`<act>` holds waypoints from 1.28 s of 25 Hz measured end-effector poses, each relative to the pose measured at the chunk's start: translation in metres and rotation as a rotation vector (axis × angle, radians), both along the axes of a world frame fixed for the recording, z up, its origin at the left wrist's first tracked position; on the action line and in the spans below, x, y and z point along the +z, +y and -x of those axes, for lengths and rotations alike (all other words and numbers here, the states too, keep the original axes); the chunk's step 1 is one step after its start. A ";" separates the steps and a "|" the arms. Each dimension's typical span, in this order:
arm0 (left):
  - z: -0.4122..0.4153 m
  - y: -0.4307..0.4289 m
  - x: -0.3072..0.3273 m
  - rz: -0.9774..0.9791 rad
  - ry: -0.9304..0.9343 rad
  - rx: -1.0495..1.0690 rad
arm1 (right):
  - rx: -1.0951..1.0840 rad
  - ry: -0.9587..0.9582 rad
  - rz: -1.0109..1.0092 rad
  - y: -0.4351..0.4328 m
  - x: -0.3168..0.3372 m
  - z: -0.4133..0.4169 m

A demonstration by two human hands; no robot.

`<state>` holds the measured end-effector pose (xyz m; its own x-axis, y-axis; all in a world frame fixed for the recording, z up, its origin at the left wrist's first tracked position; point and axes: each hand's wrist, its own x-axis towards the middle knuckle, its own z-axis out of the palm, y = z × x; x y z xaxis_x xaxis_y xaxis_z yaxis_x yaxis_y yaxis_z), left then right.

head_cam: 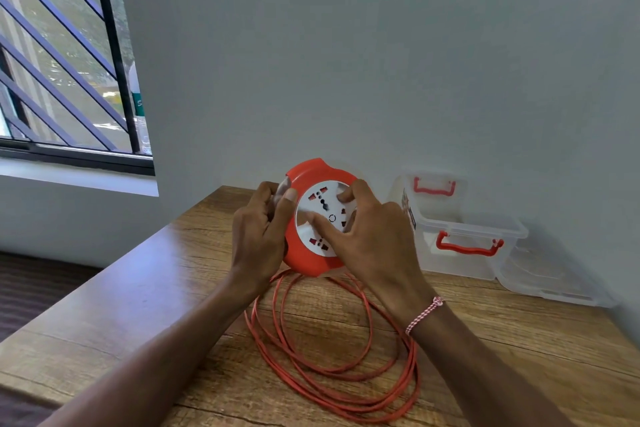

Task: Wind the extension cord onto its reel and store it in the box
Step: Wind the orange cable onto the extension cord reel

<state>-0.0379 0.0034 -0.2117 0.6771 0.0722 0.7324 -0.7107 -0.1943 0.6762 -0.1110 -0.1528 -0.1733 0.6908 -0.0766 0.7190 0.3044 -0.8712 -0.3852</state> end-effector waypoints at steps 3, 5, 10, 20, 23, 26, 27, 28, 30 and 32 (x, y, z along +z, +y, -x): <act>-0.002 0.003 0.002 0.033 0.022 0.020 | -0.027 -0.114 0.319 -0.010 0.005 0.000; -0.003 0.005 0.005 0.063 0.035 0.032 | -0.026 -0.149 0.569 -0.019 0.011 0.001; -0.005 0.008 0.005 0.032 0.068 0.020 | -0.102 -0.055 0.864 -0.024 0.011 -0.001; -0.005 0.011 0.007 0.006 0.091 -0.118 | -0.071 -0.100 1.002 -0.031 0.017 0.001; -0.006 0.011 0.006 -0.016 0.070 -0.102 | -0.036 -0.134 0.933 -0.030 0.018 0.003; -0.006 0.010 0.004 -0.025 0.044 -0.081 | -0.031 -0.155 0.839 -0.027 0.013 0.003; -0.007 0.010 0.004 -0.027 0.040 -0.075 | -0.027 -0.162 0.809 -0.026 0.011 0.001; -0.006 0.010 0.004 -0.030 0.035 -0.069 | -0.016 -0.165 0.776 -0.025 0.009 0.000; -0.005 0.009 0.004 -0.040 0.018 -0.052 | 0.006 -0.150 0.706 -0.022 0.005 -0.001; -0.004 0.007 0.004 -0.035 0.003 -0.025 | -0.016 -0.144 0.626 -0.016 0.001 -0.002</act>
